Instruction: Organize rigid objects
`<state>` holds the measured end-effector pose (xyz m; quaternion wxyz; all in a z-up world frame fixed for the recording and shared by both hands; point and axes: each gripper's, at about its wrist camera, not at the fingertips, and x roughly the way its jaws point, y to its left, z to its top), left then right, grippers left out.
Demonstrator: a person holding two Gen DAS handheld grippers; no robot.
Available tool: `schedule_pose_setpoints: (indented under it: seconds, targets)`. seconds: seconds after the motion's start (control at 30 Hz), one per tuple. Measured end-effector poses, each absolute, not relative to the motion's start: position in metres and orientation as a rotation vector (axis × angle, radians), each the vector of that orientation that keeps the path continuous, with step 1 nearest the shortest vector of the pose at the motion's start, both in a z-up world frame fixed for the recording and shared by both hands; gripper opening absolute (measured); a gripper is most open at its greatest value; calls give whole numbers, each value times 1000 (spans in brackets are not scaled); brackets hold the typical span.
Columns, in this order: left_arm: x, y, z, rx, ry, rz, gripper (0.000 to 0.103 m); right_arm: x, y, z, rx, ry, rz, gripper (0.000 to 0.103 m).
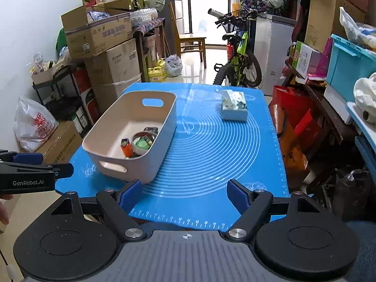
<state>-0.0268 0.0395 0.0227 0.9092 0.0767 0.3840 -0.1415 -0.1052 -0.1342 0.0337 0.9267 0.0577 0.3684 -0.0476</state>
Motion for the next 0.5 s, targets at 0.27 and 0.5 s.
schedule_pose_setpoints:
  seconds: [0.27,0.5]
  targets:
    - [-47,38,14,176,795,-319,71,-125,-128,24,117,752,-103,82]
    - [-49,37,12,186,800,-325,71,-132,-127,18,114,757,-114,82]
